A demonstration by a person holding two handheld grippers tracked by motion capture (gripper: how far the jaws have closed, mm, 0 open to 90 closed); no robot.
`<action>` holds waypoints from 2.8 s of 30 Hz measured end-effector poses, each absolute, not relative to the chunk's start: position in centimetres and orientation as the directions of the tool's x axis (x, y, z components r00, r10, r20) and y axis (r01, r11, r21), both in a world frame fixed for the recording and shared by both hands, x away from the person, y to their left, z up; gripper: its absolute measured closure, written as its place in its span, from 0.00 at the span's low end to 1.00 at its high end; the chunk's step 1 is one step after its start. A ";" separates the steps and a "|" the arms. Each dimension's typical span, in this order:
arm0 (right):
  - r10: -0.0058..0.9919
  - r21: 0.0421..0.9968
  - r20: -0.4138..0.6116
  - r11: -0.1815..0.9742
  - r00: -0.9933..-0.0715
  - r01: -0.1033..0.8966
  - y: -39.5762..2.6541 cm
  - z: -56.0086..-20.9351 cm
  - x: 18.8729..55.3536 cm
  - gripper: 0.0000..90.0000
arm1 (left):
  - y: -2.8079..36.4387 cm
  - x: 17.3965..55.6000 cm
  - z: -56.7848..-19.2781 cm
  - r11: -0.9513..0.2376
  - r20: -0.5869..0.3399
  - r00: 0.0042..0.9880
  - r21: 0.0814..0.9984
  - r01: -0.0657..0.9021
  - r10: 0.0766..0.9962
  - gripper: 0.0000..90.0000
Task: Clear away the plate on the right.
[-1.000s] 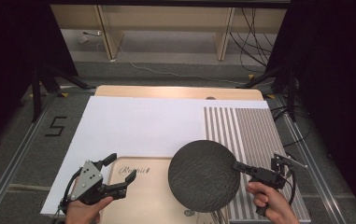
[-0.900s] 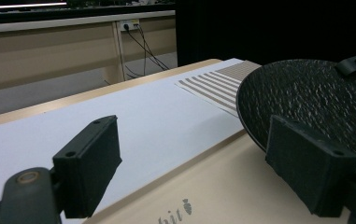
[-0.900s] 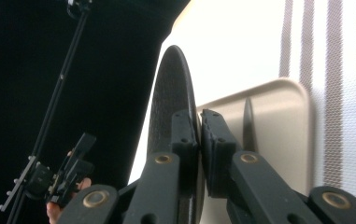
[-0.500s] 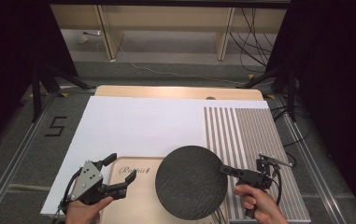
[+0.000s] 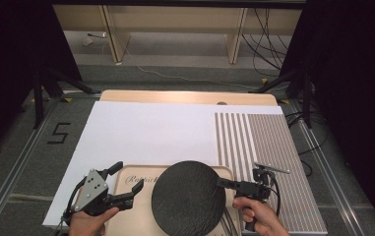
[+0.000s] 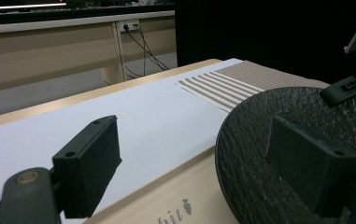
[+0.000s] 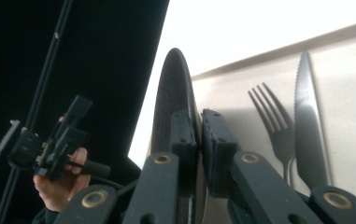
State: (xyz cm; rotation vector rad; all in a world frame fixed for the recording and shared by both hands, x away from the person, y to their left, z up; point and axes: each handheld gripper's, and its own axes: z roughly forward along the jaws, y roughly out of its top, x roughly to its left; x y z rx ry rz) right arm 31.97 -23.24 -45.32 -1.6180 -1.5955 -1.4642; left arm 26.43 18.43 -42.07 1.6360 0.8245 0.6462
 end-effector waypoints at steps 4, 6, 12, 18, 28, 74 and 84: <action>0.441 0.353 0.869 -0.232 -0.226 0.906 -22.6 -45.5 32.0 0.94 | 18.4 26.4 -42.1 -0.117 -0.015 0.603 0.977 0.178 0.797 0.19; 0.446 0.351 0.866 -0.224 -0.224 0.909 -22.1 -45.7 32.1 0.94 | 18.4 26.4 -42.1 -0.115 -0.016 0.603 0.977 0.178 0.798 0.19; 0.455 0.353 0.860 -0.202 -0.231 0.914 -21.0 -46.1 32.2 0.94 | 18.5 26.4 -42.1 -0.116 -0.015 0.603 0.977 0.177 0.797 0.19; 0.469 0.354 0.853 -0.194 -0.231 0.915 -20.3 -46.5 32.4 0.94 | 18.5 26.4 -42.0 -0.116 -0.014 0.605 0.978 0.175 0.796 0.19; 0.513 0.374 0.823 -0.165 -0.245 0.912 -19.9 -46.8 32.5 0.95 | 18.5 26.4 -42.0 -0.114 -0.016 0.605 0.978 0.175 0.796 0.19; 0.703 0.436 0.636 0.014 -0.318 0.900 -18.1 -47.5 32.2 0.88 | 18.4 26.4 -42.1 -0.116 -0.015 0.606 0.977 0.178 0.795 0.19; 0.734 0.454 0.577 0.076 -0.358 0.888 -17.7 -47.4 32.2 0.85 | 18.4 26.4 -42.1 -0.116 -0.017 0.606 0.977 0.180 0.795 0.19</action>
